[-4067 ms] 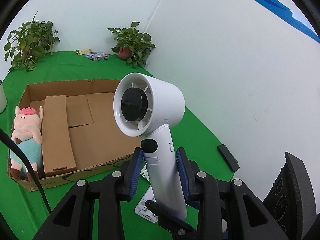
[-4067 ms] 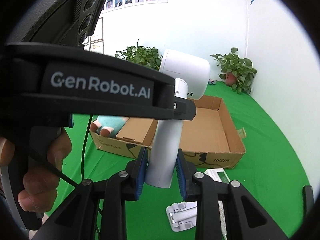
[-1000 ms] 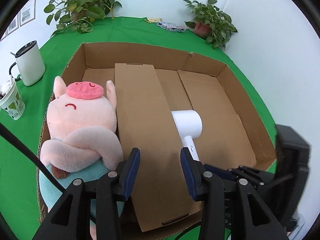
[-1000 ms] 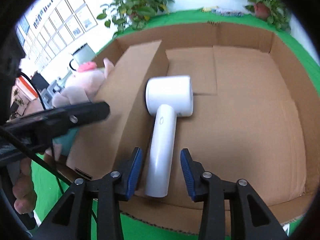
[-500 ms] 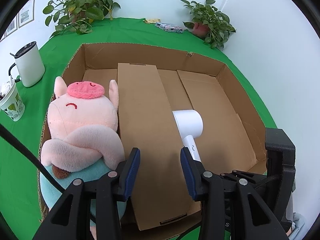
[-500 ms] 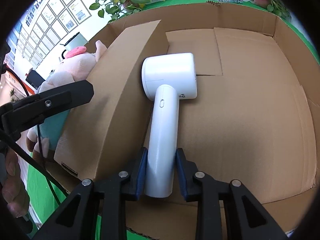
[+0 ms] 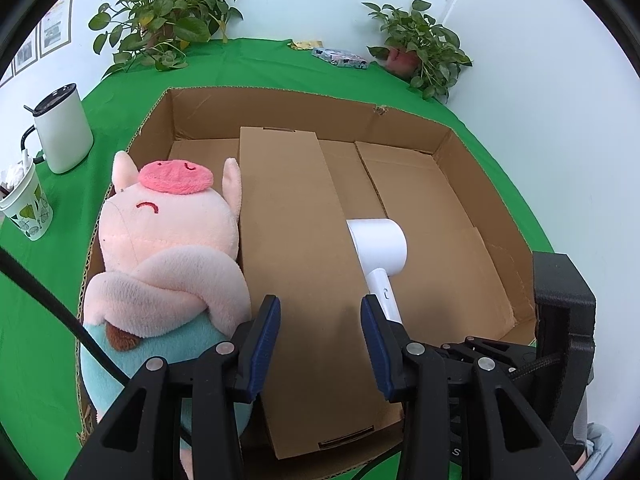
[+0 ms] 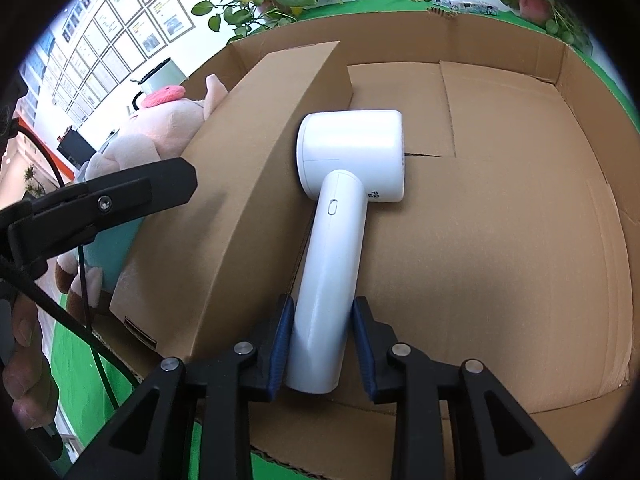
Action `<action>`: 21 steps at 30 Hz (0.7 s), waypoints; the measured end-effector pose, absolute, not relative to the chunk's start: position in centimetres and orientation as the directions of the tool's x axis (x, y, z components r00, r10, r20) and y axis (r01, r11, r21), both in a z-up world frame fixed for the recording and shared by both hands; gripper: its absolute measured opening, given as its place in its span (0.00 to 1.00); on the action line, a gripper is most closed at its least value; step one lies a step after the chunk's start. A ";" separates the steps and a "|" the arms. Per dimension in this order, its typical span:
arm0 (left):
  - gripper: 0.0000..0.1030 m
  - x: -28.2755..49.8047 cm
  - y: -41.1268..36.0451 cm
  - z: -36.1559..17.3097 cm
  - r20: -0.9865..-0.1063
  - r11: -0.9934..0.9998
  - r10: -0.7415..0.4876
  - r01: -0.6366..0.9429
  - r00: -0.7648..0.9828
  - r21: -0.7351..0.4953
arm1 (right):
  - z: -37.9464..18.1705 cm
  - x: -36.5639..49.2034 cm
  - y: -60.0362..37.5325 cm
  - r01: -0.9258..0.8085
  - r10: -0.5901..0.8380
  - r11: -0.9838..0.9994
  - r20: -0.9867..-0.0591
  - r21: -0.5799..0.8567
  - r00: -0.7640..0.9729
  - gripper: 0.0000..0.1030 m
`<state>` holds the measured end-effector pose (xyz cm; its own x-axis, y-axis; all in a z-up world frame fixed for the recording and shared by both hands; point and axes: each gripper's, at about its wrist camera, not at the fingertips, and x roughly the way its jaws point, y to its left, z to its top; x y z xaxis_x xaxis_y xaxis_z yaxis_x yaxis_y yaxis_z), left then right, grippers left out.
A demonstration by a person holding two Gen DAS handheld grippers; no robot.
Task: Organize objects
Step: 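Lower the hair dryer into the box beside the long brown box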
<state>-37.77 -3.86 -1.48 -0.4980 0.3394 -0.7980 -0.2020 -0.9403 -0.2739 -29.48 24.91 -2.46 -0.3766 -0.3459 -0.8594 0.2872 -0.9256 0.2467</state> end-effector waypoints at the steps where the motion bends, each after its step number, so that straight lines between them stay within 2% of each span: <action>1: 0.39 -37.8 -3.9 -1.5 -0.798 -0.940 0.339 -0.202 -0.498 -0.274 | -2.5 -29.5 24.9 0.288 -0.346 -0.925 -0.860 0.247 -0.375 0.28; 4: 0.39 -37.7 -3.7 -1.5 -0.798 -0.942 0.334 -0.211 -0.502 -0.262 | -2.5 -29.5 24.9 0.302 -0.353 -0.920 -0.863 0.250 -0.361 0.30; 8: 0.39 -37.2 -3.1 -1.5 -0.804 -0.950 0.303 -0.229 -0.511 -0.213 | -1.9 -29.1 25.6 0.321 -0.382 -0.909 -0.840 0.266 -0.386 0.43; 13: 0.39 -36.8 -2.8 -1.4 -0.810 -0.953 0.292 -0.224 -0.508 -0.203 | -1.2 -28.6 26.0 0.330 -0.371 -0.913 -0.827 0.241 -0.423 0.43; 14: 0.39 -36.7 -2.9 -1.4 -0.809 -0.952 0.295 -0.223 -0.508 -0.208 | -1.4 -28.8 25.9 0.325 -0.347 -0.920 -0.838 0.217 -0.422 0.41; 17: 0.39 -36.2 -3.1 -1.1 -0.804 -0.952 0.299 -0.223 -0.514 -0.211 | -1.7 -29.3 26.3 0.318 -0.380 -0.910 -0.840 0.265 -0.387 0.26; 21: 0.39 -35.5 -3.1 -0.8 -0.803 -0.953 0.294 -0.227 -0.518 -0.203 | -1.7 -29.2 26.2 0.318 -0.378 -0.911 -0.839 0.262 -0.391 0.26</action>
